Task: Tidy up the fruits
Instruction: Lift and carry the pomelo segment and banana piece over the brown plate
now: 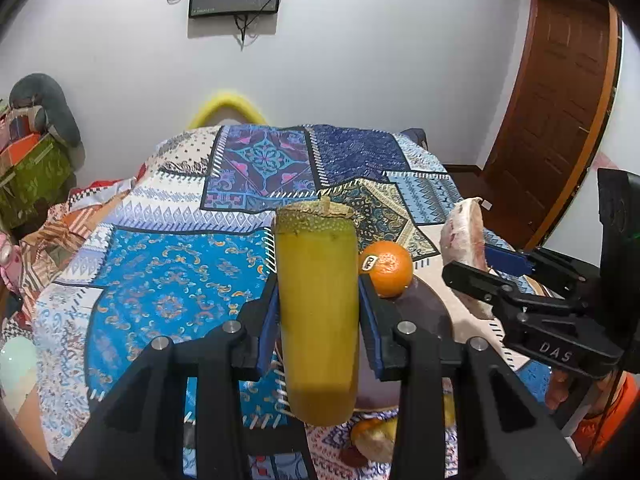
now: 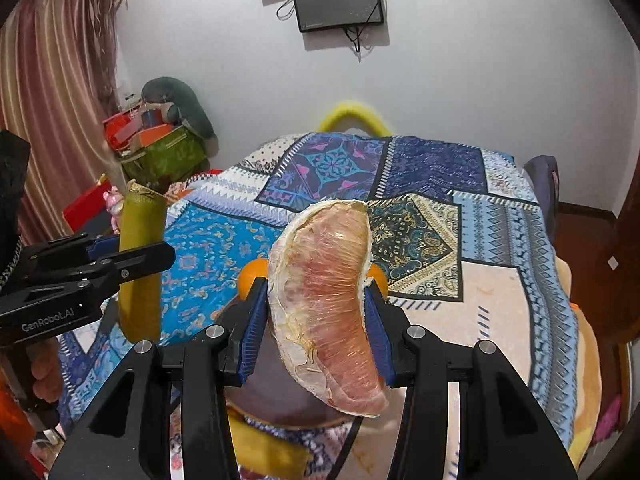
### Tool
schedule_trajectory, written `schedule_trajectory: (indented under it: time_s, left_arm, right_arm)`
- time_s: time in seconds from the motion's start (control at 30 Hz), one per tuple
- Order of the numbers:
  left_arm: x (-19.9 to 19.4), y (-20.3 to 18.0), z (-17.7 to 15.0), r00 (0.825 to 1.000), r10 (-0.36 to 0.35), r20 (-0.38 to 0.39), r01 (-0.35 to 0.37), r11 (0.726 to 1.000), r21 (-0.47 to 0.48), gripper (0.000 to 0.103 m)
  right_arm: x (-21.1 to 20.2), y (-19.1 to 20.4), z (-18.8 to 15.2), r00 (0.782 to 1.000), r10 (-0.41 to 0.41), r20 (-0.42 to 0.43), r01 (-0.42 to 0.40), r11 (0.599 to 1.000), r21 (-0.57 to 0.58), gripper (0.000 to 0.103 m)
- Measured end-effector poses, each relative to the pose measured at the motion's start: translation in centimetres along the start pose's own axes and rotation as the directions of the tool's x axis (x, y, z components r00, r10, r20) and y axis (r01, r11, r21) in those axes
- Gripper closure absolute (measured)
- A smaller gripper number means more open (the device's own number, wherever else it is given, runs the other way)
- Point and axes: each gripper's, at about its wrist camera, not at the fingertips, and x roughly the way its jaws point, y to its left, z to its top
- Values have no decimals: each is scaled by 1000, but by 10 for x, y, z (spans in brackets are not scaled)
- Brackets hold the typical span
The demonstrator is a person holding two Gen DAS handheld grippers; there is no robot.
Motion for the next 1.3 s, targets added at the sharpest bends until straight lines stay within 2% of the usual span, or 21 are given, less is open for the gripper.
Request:
schedule_trajectory:
  time_s: [0.17, 0.57, 0.87, 1.0, 1.1, 1.3]
  left_arm:
    - [32, -1, -2, 997, -31, -67, 31, 1000, -7, 66]
    - [84, -30, -7, 985, -74, -155, 79, 997, 27, 66]
    - [111, -36, -3, 977, -55, -206, 61, 998, 22, 66]
    - [113, -37, -3, 978, -54, -204, 62, 997, 35, 66]
    - [107, -39, -1, 985, -32, -172, 42, 998, 50, 66]
    - [91, -37, -1, 988, -36, -149, 47, 996, 70, 66]
  right_arm:
    - [20, -2, 0, 1000, 7, -21, -7, 1000, -4, 60]
    - [39, -27, -11, 997, -3, -80, 4, 1000, 5, 60]
    - [43, -42, -14, 995, -9, -104, 10, 1000, 4, 60]
    - [47, -43, -16, 994, -6, -112, 7, 1000, 2, 60]
    - [48, -44, -17, 993, -5, -117, 6, 1000, 6, 60]
    - [52, -41, -19, 991, 4, -135, -3, 1000, 4, 60]
